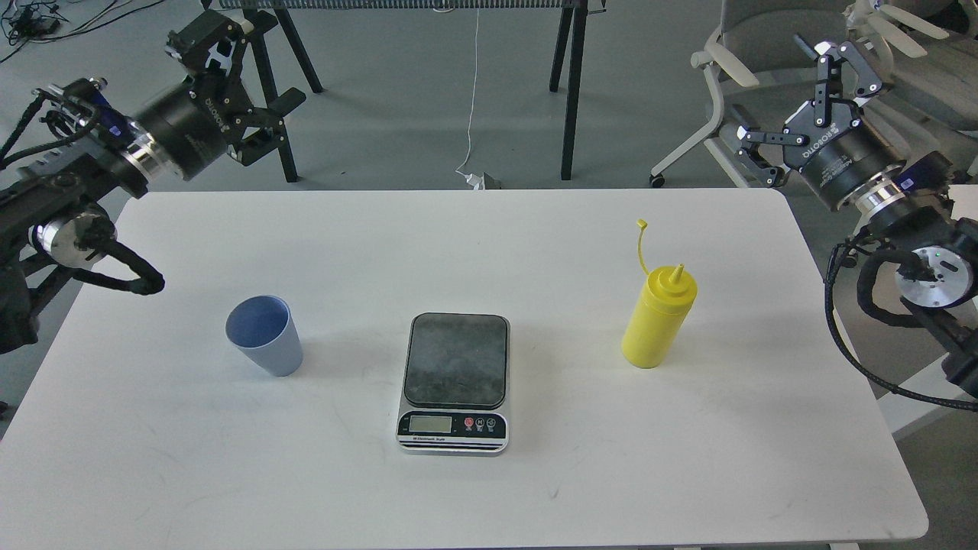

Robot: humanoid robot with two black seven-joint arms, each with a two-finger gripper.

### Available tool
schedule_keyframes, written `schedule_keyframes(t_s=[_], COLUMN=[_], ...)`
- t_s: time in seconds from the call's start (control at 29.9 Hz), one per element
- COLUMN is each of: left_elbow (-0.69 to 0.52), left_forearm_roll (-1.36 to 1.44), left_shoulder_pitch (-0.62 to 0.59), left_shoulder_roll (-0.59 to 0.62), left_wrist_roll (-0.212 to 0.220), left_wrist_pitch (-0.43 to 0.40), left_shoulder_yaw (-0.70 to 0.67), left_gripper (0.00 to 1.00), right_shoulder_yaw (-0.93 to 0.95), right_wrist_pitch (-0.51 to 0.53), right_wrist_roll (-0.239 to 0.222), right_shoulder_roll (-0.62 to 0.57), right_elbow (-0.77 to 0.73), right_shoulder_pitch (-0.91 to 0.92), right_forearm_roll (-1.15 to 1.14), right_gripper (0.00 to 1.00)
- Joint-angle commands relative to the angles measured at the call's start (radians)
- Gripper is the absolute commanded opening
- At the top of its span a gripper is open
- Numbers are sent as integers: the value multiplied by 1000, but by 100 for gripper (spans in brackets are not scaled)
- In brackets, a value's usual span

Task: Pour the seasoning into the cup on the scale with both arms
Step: 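Raise the left arm and swing the left gripper toward the blue cup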

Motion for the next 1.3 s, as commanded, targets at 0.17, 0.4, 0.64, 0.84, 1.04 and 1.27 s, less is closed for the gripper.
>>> schedule_keyframes(t_s=[0.17, 0.4, 0.64, 0.84, 1.04, 1.27], left_elbow=[3, 32, 146, 158, 151, 86], left_forearm_roll=[-4, -100, -110, -116, -91, 480], left_shoulder_pitch=[22, 25, 2, 0, -4, -183], left_shoulder_roll=[7, -1, -33, 41, 143, 260], left_wrist_roll=[0, 0, 0, 0, 0, 0], left_wrist_pitch=[0, 0, 0, 0, 0, 0], left_shoulder_yaw=[-3, -111, -137, -263, -250, -247], left_gripper=[100, 100, 100, 100, 99, 100], right_shoulder_yaw=[3, 4, 11, 60, 90, 116], right_wrist_pitch=[0, 0, 0, 0, 0, 0], right_wrist_roll=[1, 1, 1, 1, 1, 1], right_shoulder_roll=[10, 14, 14, 20, 20, 18], right_elbow=[-13, -13, -10, -4, 0, 4], right_shoulder_pitch=[-4, -4, -4, -32, -43, -43], right_forearm_roll=[0, 0, 2, 2, 3, 3], right_gripper=[99, 99, 99, 99, 99, 99])
